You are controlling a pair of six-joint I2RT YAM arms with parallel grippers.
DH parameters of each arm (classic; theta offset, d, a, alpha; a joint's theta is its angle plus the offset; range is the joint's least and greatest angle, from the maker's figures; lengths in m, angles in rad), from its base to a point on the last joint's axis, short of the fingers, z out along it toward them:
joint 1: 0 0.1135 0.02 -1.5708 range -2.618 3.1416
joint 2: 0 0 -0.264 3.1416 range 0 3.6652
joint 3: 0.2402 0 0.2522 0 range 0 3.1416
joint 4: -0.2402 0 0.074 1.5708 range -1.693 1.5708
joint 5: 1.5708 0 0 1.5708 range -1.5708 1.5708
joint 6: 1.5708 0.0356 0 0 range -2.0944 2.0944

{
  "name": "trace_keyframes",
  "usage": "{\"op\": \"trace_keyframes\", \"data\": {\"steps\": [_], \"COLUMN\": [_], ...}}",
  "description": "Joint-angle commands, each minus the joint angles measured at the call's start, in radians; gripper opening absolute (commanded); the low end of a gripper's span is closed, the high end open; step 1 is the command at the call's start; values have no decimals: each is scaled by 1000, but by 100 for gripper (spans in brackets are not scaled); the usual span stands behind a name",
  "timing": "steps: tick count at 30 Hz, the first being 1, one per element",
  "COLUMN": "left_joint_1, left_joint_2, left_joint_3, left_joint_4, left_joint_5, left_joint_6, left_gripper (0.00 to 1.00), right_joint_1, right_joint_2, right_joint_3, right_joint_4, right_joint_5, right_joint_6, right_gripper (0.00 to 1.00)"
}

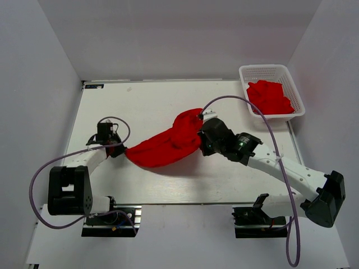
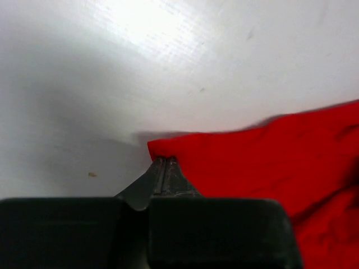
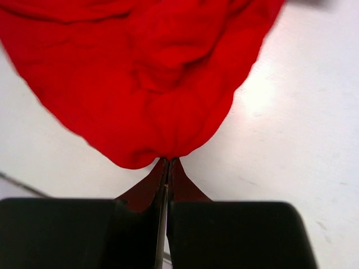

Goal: Fold and stack the t-shirts
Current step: Flatten out the tshirt

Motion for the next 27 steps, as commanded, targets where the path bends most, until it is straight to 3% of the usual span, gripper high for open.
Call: {"op": "trace_keyframes", "data": {"steps": [1, 6, 13, 17, 20, 23, 27], "left_joint_1": [17, 49, 118, 142, 152, 152, 152], "left_joint_2": [-23, 73, 189, 256, 322, 342, 342], "left_joint_3": [188, 563, 1061, 1358, 1651, 1745, 1746], "left_joint_4": [-12, -106, -265, -336, -413, -407, -381], "left_joint_5": [-34, -43, -43, -67, -68, -23, 47], "left_joint_6": [17, 80, 191, 253, 295, 295, 295], "left_gripper": [0, 0, 0, 0, 0, 0, 0], "right_joint_1": [-25, -75, -126, -141, -151, -155, -167], "right_joint_2": [-19, -9, -3, 24, 61, 89, 109], "right_joint_3": [132, 435, 681, 806, 902, 912, 899], "right_joint_4": [-44, -14, 167, 278, 267, 246, 227], "right_joint_5": [154, 264, 472, 475, 459, 449, 416], "right_joint_6": [-68, -188, -465, -632, -689, -699, -687], "right_gripper": [0, 0, 0, 0, 0, 0, 0]}}
